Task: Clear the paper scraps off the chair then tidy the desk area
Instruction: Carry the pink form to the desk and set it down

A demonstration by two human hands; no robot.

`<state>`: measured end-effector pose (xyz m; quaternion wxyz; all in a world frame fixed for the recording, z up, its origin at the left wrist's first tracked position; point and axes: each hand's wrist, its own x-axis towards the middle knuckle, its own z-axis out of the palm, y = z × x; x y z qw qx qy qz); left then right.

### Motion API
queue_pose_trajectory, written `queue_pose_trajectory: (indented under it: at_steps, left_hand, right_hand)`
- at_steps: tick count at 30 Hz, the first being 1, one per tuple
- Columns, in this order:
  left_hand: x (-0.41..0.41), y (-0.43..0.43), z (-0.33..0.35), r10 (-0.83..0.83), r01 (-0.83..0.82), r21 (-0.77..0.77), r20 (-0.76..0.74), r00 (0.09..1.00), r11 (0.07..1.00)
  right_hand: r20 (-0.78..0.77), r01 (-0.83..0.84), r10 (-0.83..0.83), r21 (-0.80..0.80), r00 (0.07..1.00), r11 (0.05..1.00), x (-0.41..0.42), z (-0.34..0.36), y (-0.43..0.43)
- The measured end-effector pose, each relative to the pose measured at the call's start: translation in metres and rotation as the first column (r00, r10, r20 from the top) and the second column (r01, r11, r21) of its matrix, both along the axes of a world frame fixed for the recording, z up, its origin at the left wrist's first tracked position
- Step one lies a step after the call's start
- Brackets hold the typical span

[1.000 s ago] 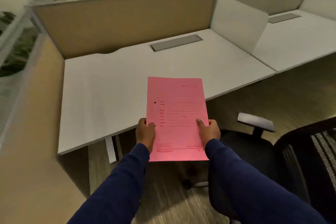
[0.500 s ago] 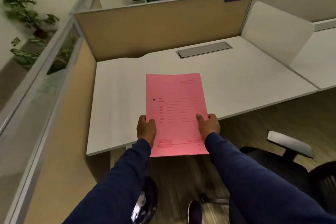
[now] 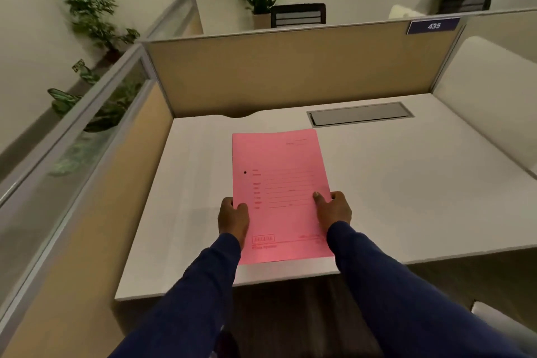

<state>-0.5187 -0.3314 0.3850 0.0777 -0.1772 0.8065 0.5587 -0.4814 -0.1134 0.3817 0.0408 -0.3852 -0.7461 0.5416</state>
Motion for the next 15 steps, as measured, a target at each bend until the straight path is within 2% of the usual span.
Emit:
queue_pose_trajectory:
  at_steps: [15]
  left_hand:
    - [-0.112, 0.036, -0.014, 0.04, -0.041, 0.022, 0.026, 0.999, 0.999]
  right_hand:
    - [0.022, -0.036, 0.036, 0.017, 0.999, 0.999, -0.118, -0.008, 0.035]
